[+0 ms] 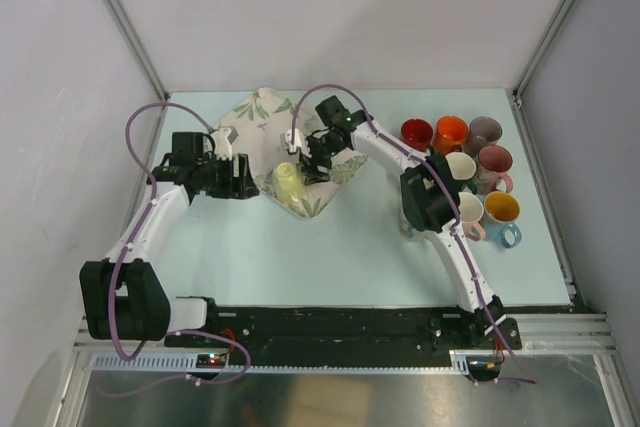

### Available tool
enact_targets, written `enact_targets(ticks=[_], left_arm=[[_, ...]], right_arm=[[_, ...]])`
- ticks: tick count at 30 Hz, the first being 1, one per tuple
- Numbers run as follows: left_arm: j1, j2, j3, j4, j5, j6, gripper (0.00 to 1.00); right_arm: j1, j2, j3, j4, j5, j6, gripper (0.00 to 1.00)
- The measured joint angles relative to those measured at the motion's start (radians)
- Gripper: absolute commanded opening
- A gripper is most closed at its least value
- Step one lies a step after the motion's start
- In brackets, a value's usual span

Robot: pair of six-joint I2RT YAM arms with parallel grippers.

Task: Turn the mug right side up
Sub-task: Turn over the cup on the tray.

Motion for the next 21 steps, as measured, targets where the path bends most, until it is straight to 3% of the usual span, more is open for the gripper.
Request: enact_targets(ticks=[6,11,16,21], left_arm=[[0.0,0.0,0.0,0.0,0.013,0.0,0.75],[0.0,0.009,0.001,0.0,0.021,0.0,0.75],[0.0,0.034,0.009,0.0,0.026,0.0,0.75],[0.0,0.042,0.019,-0.001,0.027,0.0,0.75]], right_arm=[[0.008,0.0,0.002,-0.181,-0.014,-0.154,0.56],[0.011,-0.005,-0.011,-0.322,-0.03,-0.161,0.43],[0.017,-0.032,-0.121,-0.214,-0.013,0.092,0.37],[0.017,-0.045,-0.145,-0.031,0.055,0.354,0.14]])
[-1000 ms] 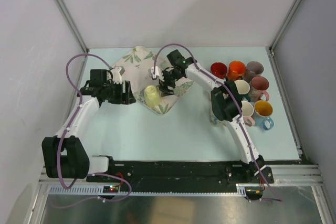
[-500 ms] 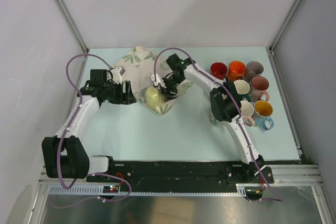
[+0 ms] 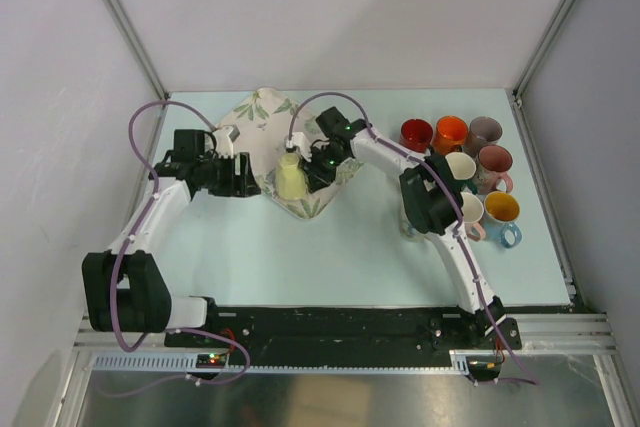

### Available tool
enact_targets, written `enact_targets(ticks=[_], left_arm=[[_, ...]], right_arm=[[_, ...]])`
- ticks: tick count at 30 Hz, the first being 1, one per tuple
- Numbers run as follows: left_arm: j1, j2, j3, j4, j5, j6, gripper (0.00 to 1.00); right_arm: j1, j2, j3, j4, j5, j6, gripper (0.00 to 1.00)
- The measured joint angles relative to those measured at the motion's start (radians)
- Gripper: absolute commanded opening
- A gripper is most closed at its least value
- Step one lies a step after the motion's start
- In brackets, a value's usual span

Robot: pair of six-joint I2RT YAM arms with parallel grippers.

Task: Turn the mug right side up
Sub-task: Turn over the cup on the tray.

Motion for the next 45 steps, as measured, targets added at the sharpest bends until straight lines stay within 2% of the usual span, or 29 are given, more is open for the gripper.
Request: enact_targets(ticks=[3,8,13,15,18,20,23,26,32,34,36,41,43,45], left_arm=[[0.0,0.0,0.002,0.0,0.0,0.001,0.74],[-0.006,0.0,0.002,0.0,0.0,0.051,0.76],[-0.061,-0.051,-0.005,0.019,-0.01,0.225,0.79],[-0.103,-0.115,-0.033,0.064,-0.013,0.325,0.81],[-0.188,-0.274,-0.142,0.185,-0.025,0.51,0.84],[-0.254,-0.374,-0.243,0.304,-0.042,0.633,0.84],[-0.338,-0.443,-0.373,0.476,-0.066,0.793,0.84],[-0.399,-0.414,-0.448,0.64,-0.119,0.908,0.84],[-0.451,-0.263,-0.474,0.966,-0.245,1.023,0.83],[-0.453,-0.206,-0.472,1.071,-0.291,1.049,0.8],[-0.453,-0.147,-0.463,1.162,-0.332,1.076,0.72],[-0.453,-0.053,-0.412,1.264,-0.377,1.124,0.38],[-0.454,-0.027,-0.405,1.27,-0.376,1.134,0.24],[-0.455,-0.014,-0.393,1.259,-0.372,1.136,0.11]], right_arm=[[-0.001,-0.009,-0.021,0.061,0.026,0.1,0.06],[-0.017,-0.051,-0.071,0.048,-0.013,0.208,0.01],[-0.064,-0.057,-0.064,-0.01,-0.221,0.349,0.0],[-0.095,-0.057,-0.063,0.004,-0.344,0.48,0.0],[-0.137,-0.069,-0.118,0.192,-0.504,0.753,0.0],[-0.162,-0.089,-0.206,0.407,-0.593,0.984,0.0],[-0.185,-0.092,-0.259,0.612,-0.655,1.221,0.0],[-0.183,-0.092,-0.264,0.744,-0.693,1.369,0.0],[-0.161,-0.093,-0.264,0.88,-0.742,1.501,0.0],[-0.154,-0.093,-0.264,0.896,-0.752,1.522,0.0],[-0.149,-0.093,-0.264,0.905,-0.757,1.536,0.0],[-0.147,-0.093,-0.263,0.93,-0.763,1.569,0.0],[-0.154,-0.096,-0.263,0.94,-0.766,1.573,0.1],[-0.162,-0.096,-0.263,0.938,-0.771,1.579,0.25]])
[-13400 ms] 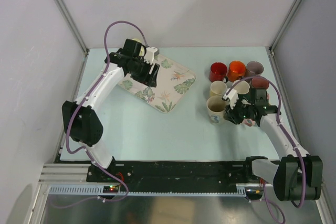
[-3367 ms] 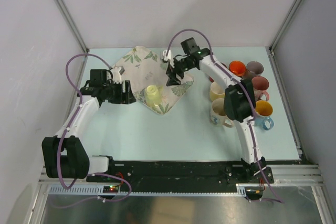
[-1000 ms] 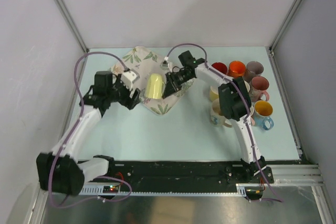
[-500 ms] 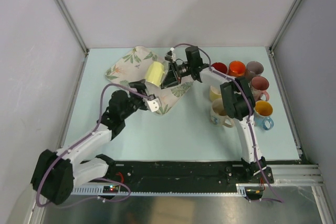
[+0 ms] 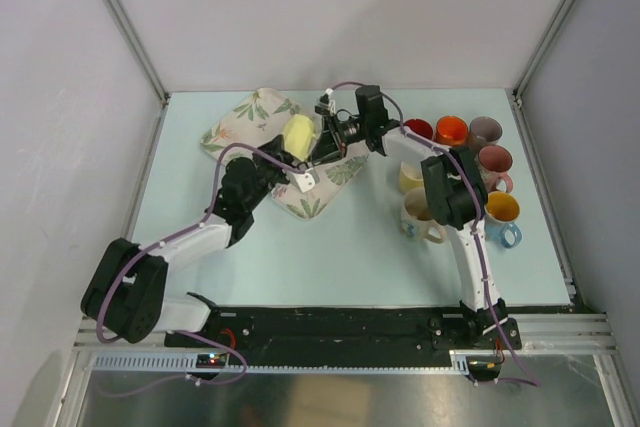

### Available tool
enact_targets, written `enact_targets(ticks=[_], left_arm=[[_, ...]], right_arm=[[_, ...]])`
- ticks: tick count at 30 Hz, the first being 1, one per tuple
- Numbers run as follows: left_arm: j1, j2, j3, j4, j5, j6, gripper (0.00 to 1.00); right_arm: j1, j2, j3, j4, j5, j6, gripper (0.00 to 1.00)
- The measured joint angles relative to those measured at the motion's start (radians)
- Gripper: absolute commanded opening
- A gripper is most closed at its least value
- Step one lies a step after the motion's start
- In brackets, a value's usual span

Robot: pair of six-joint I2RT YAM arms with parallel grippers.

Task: Turn the mug right side up
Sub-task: Turn over the cup on the tray, then place the cup at the center of the board.

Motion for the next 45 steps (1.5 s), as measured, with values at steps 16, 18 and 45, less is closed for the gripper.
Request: enact_targets(ticks=[16,18,45], left_arm=[[0.037,-0.024,0.335,-0.736,0.066,-0.412,0.0],[0.037,-0.03,0.351,-0.83,0.102,-0.464,0.0],[0.047,0.2,0.62,-1.319,0.305,-0.808,0.0]], right_arm=[[-0.079,-0.034,0.152,-0.335,0.115,-0.376,0.99],[-0.092,-0.061,0.176,-0.453,0.218,-0.541,0.99],[0.175,-0.468,-0.218,-0.842,0.759,-1.847,0.49]])
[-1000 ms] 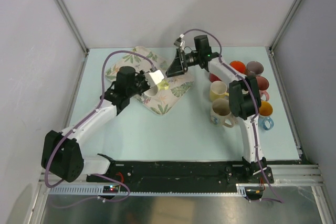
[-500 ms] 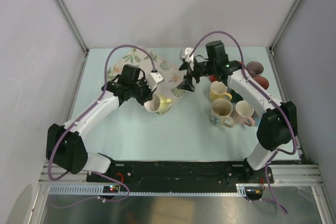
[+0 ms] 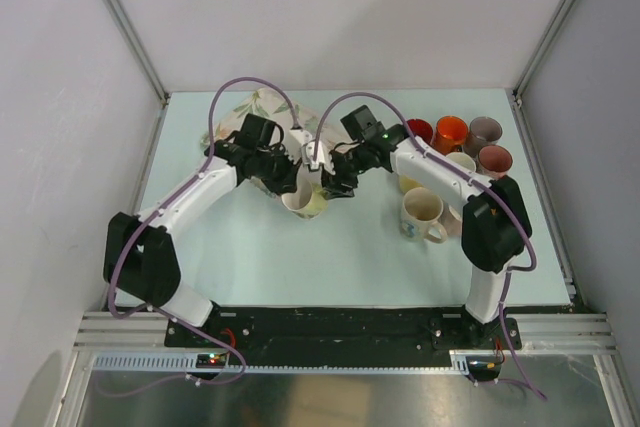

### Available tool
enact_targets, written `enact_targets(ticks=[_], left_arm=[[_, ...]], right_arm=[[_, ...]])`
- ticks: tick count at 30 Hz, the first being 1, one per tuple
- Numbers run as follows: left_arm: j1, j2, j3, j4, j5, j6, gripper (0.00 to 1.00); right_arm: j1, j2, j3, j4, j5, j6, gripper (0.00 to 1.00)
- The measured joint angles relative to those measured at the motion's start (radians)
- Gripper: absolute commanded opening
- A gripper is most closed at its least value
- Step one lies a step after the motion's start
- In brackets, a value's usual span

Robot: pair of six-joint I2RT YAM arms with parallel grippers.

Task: Turn the mug right side up
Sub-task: Place the cup at the center of the board.

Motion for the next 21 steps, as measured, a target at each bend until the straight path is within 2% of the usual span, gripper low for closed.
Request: enact_targets(ticks=[1,4,5,6,8,10,12,16,21], left_arm=[[0.002,0.004,0.003,-0.003,0.003,-0.01,0.0],[0.002,0.02,0.015,-0.006,0.002,-0.036,0.02],[0.005,0.025,0.019,-0.006,0.001,-0.047,0.06],[0.008,0.033,0.024,-0.006,0.003,-0.053,0.18],[0.01,0.043,0.029,-0.012,0.01,-0.059,0.38],[0.009,0.05,0.037,-0.006,0.006,-0.089,0.52],[0.009,0.052,0.055,-0.005,0.004,-0.122,0.62],[0.016,0.052,0.076,0.003,-0.034,-0.172,0.72],[0.047,0.052,0.077,0.002,-0.08,-0.205,0.72]], right_arm=[[0.006,0.003,0.001,-0.001,0.008,-0.002,0.42],[0.018,0.005,0.006,-0.017,0.03,0.001,0.11],[0.019,0.005,0.006,-0.023,0.034,-0.006,0.05],[0.021,0.005,0.006,-0.022,0.035,-0.019,0.03],[0.021,0.005,0.005,-0.026,0.043,-0.026,0.01],[0.014,0.005,-0.007,-0.017,0.047,-0.014,0.0],[-0.001,0.005,-0.043,0.006,0.053,0.003,0.0],[-0.066,-0.024,-0.146,0.044,0.032,0.036,0.0],[-0.161,-0.085,-0.248,0.053,0.044,0.072,0.0]])
